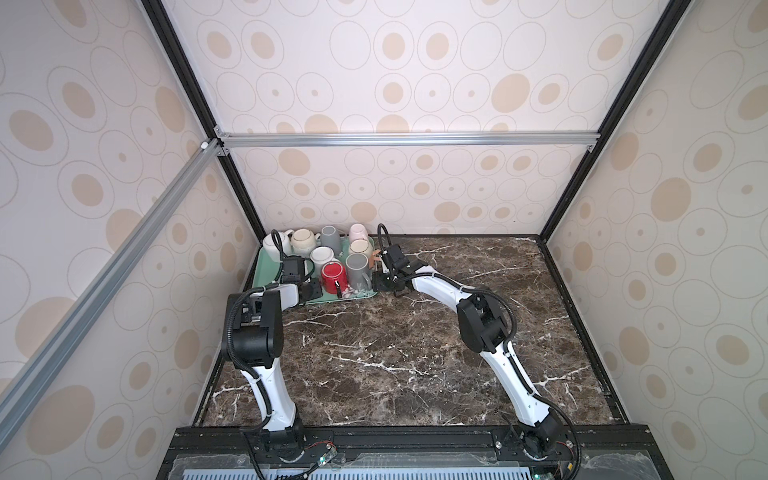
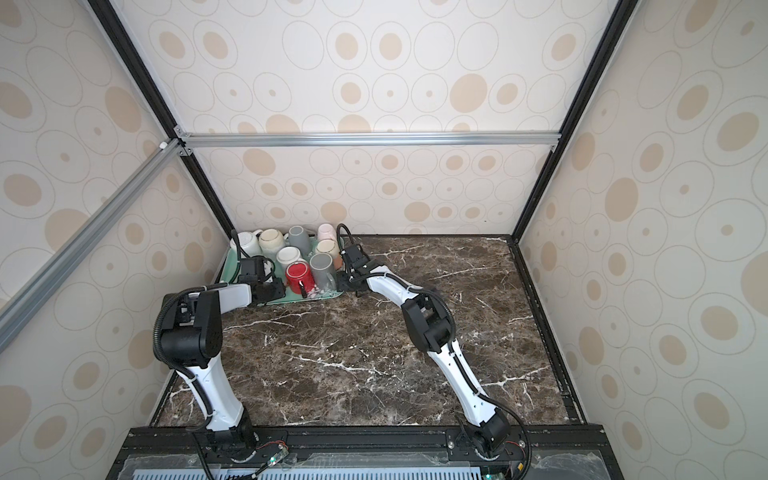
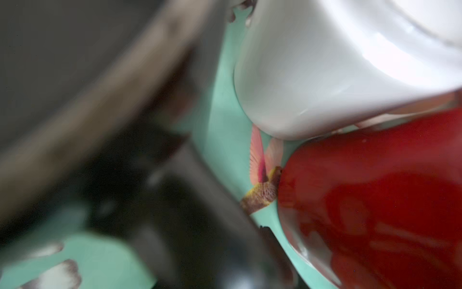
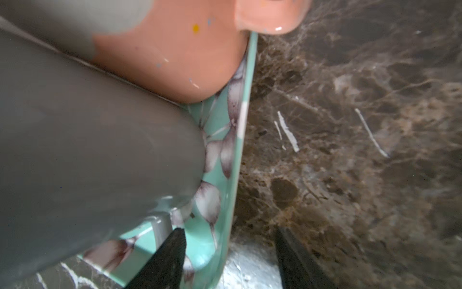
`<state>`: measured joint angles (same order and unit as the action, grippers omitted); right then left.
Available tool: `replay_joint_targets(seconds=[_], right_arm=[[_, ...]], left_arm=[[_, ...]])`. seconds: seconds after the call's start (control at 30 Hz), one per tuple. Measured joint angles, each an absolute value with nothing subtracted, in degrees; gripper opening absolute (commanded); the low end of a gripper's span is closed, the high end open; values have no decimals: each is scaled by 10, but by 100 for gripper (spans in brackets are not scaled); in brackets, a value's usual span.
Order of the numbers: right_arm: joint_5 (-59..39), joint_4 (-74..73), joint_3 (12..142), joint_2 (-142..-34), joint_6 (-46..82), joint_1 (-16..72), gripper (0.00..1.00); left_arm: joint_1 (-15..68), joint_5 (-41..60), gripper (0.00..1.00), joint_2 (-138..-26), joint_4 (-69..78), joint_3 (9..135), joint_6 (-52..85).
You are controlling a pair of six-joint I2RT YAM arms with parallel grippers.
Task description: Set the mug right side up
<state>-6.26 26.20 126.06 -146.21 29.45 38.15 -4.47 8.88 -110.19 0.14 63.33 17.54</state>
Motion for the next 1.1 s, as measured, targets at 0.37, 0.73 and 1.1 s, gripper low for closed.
replay_joint_targets(seconds=[0.37,0.73,1.1], right_arm=[[-66,240,1222,-1452,313,388,14],[-40,179,1078,-1370,364,401,2],[-32,110,879,-1256,389,421,0]], left_arm=[[-41,61,39,-1057,-14,579,187],[-26,59,41,-982,16,481,205],[-2,60,37,-879,32,358,296]])
